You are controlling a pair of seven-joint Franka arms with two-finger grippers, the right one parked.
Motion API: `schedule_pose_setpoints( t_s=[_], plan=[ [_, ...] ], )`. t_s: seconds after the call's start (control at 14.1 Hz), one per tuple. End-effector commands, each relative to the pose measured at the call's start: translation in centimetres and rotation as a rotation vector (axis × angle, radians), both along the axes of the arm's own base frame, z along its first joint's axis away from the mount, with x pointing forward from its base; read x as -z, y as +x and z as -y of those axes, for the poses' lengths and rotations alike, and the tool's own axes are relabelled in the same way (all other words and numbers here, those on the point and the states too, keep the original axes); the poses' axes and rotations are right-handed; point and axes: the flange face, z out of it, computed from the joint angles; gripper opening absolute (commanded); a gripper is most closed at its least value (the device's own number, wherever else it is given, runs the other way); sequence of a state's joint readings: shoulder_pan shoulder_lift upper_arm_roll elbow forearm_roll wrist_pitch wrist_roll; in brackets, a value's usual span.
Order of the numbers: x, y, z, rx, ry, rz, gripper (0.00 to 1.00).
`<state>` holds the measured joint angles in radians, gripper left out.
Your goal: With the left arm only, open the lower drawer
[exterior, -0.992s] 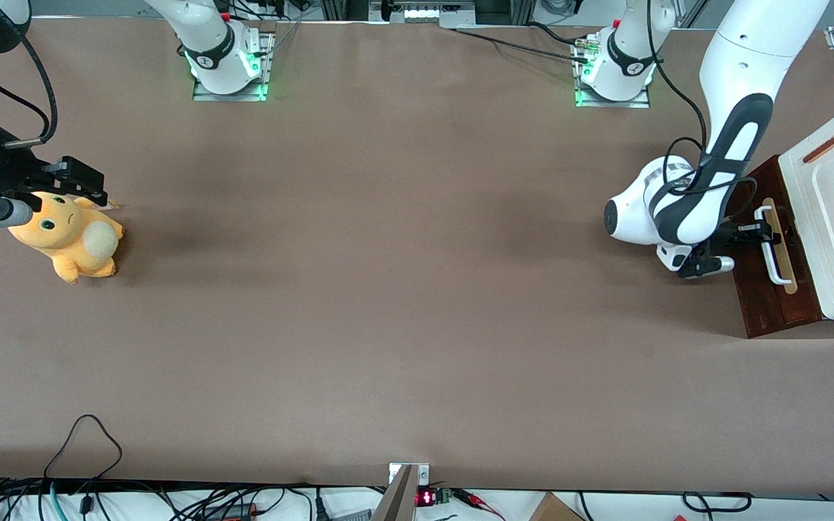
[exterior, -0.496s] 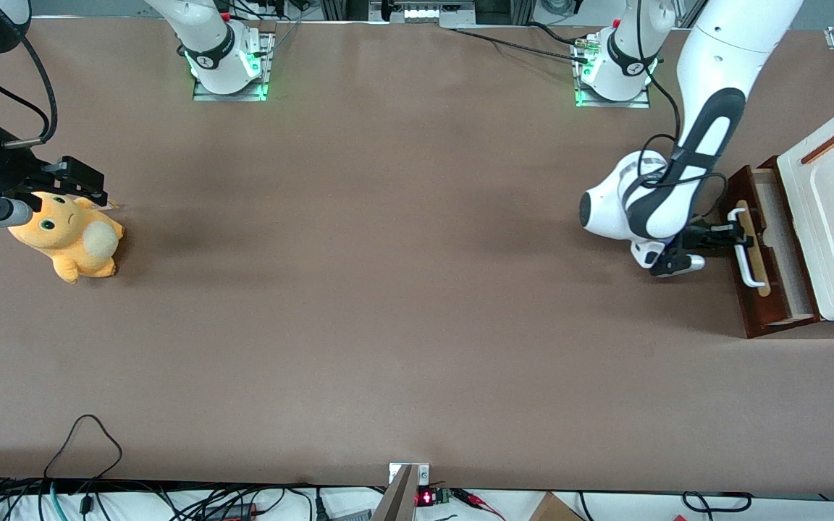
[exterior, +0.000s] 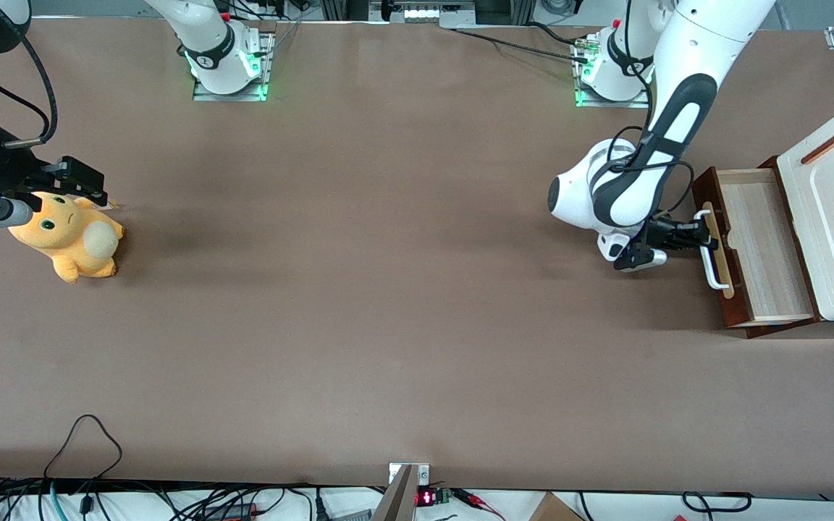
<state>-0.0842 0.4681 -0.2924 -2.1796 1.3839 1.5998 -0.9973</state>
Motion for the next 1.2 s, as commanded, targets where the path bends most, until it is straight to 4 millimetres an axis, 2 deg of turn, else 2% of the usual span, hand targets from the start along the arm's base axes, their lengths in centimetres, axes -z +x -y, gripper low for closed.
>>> schedule_pose_setpoints(
  t_s=[0.0,0.07,0.28,0.35,0.5,0.71,0.78,0.99,1.13],
  plan=[
    [-0.8,0.8,2.3,0.060,-0.040,-0.034,0.48],
    [-1.0,0.9,2.1,0.057,-0.040,-0.033,0.99],
    [-2.5,1.5,2.1,0.057,-0.066,-0.021,1.00],
    [-3.7,2.1,2.6,0.032,-0.114,-0.011,1.00],
    [-8.7,4.3,4.1,-0.111,-0.345,0.016,1.00],
    [-18.2,6.4,3.4,-0.273,-0.647,-0.008,1.00],
    [-21.3,6.8,3.0,-0.276,-0.719,-0.030,1.00],
    [-29.5,6.2,-1.3,-0.265,-0.935,-0.120,1.00],
    [-32.8,5.5,-4.9,-0.284,-1.104,-0.121,1.00]
  ],
)
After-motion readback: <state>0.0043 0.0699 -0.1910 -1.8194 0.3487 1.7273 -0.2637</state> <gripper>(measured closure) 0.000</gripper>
